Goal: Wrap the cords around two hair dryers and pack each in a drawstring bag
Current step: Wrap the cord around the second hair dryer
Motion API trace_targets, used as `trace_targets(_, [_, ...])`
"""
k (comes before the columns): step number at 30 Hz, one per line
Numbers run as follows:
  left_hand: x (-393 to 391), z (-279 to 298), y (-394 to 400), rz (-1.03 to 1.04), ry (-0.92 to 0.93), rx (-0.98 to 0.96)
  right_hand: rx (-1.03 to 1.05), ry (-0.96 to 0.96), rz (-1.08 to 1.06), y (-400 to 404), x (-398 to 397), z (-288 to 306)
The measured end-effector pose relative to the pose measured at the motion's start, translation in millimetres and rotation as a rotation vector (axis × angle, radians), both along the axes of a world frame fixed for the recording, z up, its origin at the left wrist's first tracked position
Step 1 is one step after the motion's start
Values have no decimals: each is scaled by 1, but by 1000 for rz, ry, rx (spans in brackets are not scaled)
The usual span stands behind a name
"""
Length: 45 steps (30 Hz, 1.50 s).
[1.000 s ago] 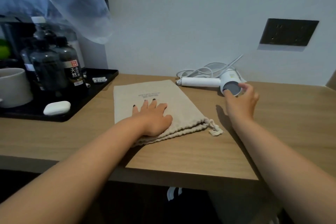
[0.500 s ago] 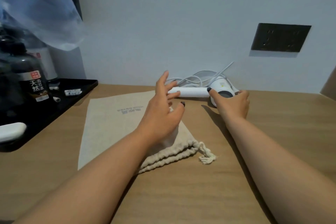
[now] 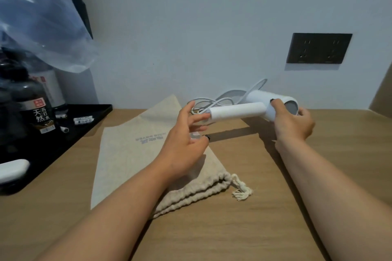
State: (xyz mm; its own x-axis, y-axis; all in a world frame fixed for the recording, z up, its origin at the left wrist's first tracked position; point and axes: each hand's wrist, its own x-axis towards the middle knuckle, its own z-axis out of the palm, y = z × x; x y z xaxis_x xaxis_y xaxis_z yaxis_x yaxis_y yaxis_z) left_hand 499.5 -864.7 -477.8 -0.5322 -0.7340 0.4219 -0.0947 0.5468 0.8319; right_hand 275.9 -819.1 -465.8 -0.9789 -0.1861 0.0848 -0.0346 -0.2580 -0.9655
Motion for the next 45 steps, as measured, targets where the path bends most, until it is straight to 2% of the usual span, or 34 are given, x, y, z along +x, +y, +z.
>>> trace_targets(4, [3,3,2,-13,83,-83,-241,66,101,15,2,19])
trace_targets(9, [5,7,1,77,184,-109,-351,134,217,20,22,29])
trace_targets(11, [5,6,-1,173,115,-158,-376,147,278,19,26,31])
trace_targets(15, [8,7,-3,412,-276,-327,-434,207,409,20,38,37])
trace_targets(17, [11,10,-3,344,-342,-308,-489,210,446,20,43,39])
trace_targets(19, [14,12,-1,203,-260,-221,-525,199,478,20,46,40])
trace_targets(21, [13,12,2,111,-178,-193,-563,163,520,21,47,40])
trace_targets(25, [8,8,7,80,-190,-225,-602,38,549,17,50,39])
trace_targets(30, [1,3,5,158,-249,-546,-673,-215,470,1,67,31])
trace_targets(33, [2,4,4,182,-299,-626,-663,-305,547,0,72,25])
trace_targets(36, [5,4,6,173,-339,-625,-613,-379,712,1,71,23])
trace_targets(38, [3,4,9,126,-377,-589,-599,-427,730,1,68,22])
trace_targets(40, [3,4,15,34,-386,-470,-597,-418,702,3,61,22])
trace_targets(42, [4,7,19,-85,-287,-308,-598,-360,662,6,48,27])
trace_targets(45, [5,10,11,-187,12,-29,-528,-148,617,19,29,40])
